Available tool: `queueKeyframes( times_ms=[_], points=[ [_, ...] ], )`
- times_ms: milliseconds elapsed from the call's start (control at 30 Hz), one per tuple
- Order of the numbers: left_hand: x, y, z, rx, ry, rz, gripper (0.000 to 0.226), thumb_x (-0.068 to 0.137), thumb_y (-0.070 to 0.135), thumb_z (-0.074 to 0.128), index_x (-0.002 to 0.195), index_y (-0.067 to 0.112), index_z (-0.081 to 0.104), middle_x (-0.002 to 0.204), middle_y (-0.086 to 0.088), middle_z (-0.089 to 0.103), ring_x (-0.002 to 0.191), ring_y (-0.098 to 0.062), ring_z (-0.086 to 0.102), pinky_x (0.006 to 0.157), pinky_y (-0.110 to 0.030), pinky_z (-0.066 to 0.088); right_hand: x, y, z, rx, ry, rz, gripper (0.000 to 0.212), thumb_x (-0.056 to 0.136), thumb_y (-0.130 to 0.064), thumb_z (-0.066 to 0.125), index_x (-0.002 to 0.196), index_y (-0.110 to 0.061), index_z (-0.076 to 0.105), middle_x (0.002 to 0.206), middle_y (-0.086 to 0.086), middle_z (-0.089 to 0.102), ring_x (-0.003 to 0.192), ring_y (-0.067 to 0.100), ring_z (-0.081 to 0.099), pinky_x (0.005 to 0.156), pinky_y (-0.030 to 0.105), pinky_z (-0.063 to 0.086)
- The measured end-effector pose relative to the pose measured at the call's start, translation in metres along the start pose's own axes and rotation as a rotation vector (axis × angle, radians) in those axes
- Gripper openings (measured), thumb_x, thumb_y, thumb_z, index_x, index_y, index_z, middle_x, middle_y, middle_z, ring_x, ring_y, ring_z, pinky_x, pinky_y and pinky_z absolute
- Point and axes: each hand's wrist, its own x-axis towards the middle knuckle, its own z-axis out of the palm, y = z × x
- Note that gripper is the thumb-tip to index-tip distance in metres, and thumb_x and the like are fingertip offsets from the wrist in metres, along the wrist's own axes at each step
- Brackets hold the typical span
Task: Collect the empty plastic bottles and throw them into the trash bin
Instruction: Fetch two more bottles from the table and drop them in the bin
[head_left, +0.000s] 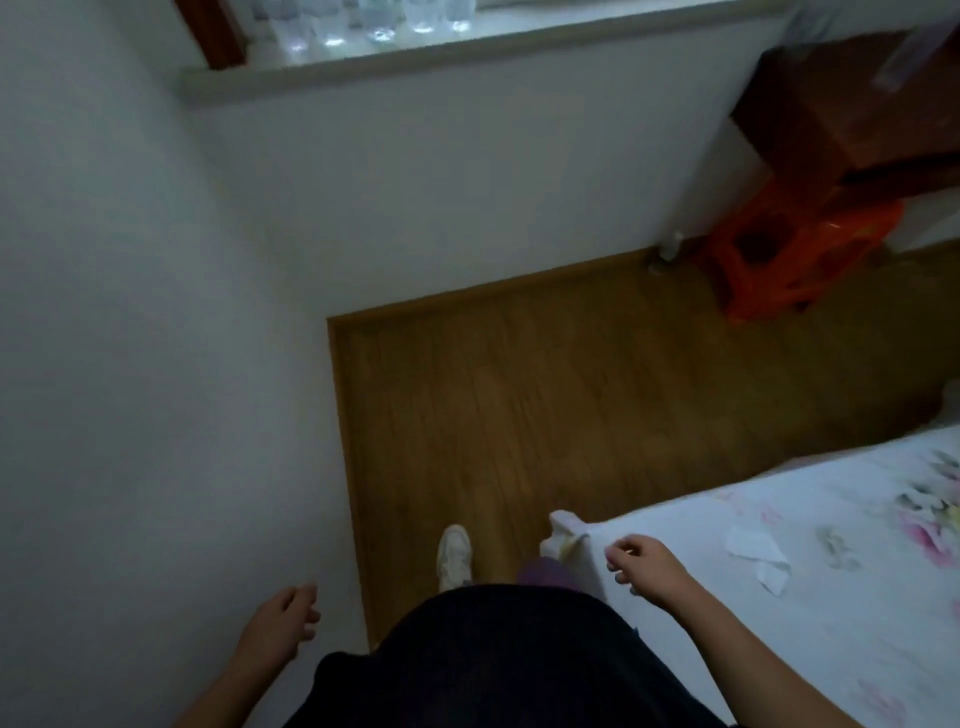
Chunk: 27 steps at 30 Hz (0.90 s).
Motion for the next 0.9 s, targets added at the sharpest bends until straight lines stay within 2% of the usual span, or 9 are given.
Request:
queueKeyframes(
  times_ms=[200,333,433,533,600,700,800,900],
  points=[
    [0.072,0.172,0.003,0.253,-0.161,0.173,0.031,0.105,0.042,0.042,0.103,0.018,0.063,0.099,-0.006,0.069,0.088,-0.023,0.067,0.066,-0.033,0.05,0.022,-0.009,-0.034,0.233,0.149,0.182,0.02,0.096,-0.023,0.059,0.095,-0.005,0.068,0.095,0.014,0.072,0.08,0.023,0.066,0.071,0.033,0.048],
    [0.096,0.275,0.032,0.413,-0.268,0.296,0.028,0.102,0.044,0.049,0.1,0.022,0.067,0.095,-0.001,0.072,0.086,-0.017,0.07,0.064,-0.029,0.05,0.032,-0.008,-0.052,0.395,0.203,0.28,0.018,0.098,-0.021,0.057,0.1,-0.005,0.066,0.098,0.012,0.071,0.081,0.022,0.065,0.07,0.031,0.049],
    [0.114,0.341,0.05,0.481,-0.317,0.334,0.026,0.101,0.046,0.051,0.1,0.026,0.067,0.096,0.001,0.073,0.088,-0.016,0.071,0.067,-0.028,0.052,0.058,-0.011,-0.065,0.47,0.199,0.347,0.019,0.099,-0.021,0.055,0.103,-0.004,0.064,0.102,0.014,0.069,0.085,0.024,0.065,0.072,0.031,0.05],
    [0.131,0.397,0.057,0.482,-0.294,0.357,0.028,0.101,0.043,0.051,0.098,0.022,0.069,0.095,-0.003,0.074,0.088,-0.018,0.071,0.072,-0.032,0.055,0.094,-0.031,-0.085,0.525,0.149,0.385,0.017,0.1,-0.017,0.053,0.101,-0.002,0.062,0.096,0.016,0.066,0.076,0.024,0.059,0.064,0.03,0.045],
    [0.143,0.434,0.059,0.461,-0.262,0.337,0.03,0.101,0.041,0.052,0.095,0.018,0.07,0.093,-0.007,0.075,0.087,-0.022,0.071,0.077,-0.038,0.058,0.121,-0.053,-0.105,0.519,0.124,0.387,0.018,0.1,-0.015,0.053,0.094,-0.001,0.062,0.088,0.016,0.063,0.068,0.021,0.055,0.059,0.029,0.04],
    [0.161,0.49,0.064,0.384,-0.232,0.348,0.031,0.102,0.036,0.053,0.094,0.012,0.07,0.09,-0.013,0.075,0.085,-0.029,0.072,0.082,-0.047,0.059,0.166,-0.098,-0.147,0.481,0.129,0.291,0.021,0.099,-0.023,0.056,0.097,-0.006,0.068,0.095,0.015,0.07,0.077,0.021,0.063,0.065,0.03,0.047],
    [0.177,0.547,0.073,0.307,-0.21,0.376,0.034,0.103,0.034,0.052,0.097,0.006,0.07,0.091,-0.018,0.074,0.078,-0.031,0.069,0.066,-0.039,0.054,0.201,-0.151,-0.207,0.427,0.129,0.208,0.018,0.098,-0.03,0.057,0.101,-0.016,0.068,0.099,0.007,0.072,0.09,0.02,0.068,0.074,0.031,0.051],
    [0.188,0.592,0.087,0.321,-0.22,0.386,0.032,0.103,0.036,0.051,0.1,0.01,0.069,0.093,-0.014,0.074,0.081,-0.03,0.071,0.061,-0.034,0.05,0.222,-0.189,-0.253,0.436,0.168,0.158,0.015,0.096,-0.033,0.059,0.099,-0.022,0.069,0.099,0.002,0.073,0.093,0.018,0.068,0.077,0.031,0.052]
  ],
)
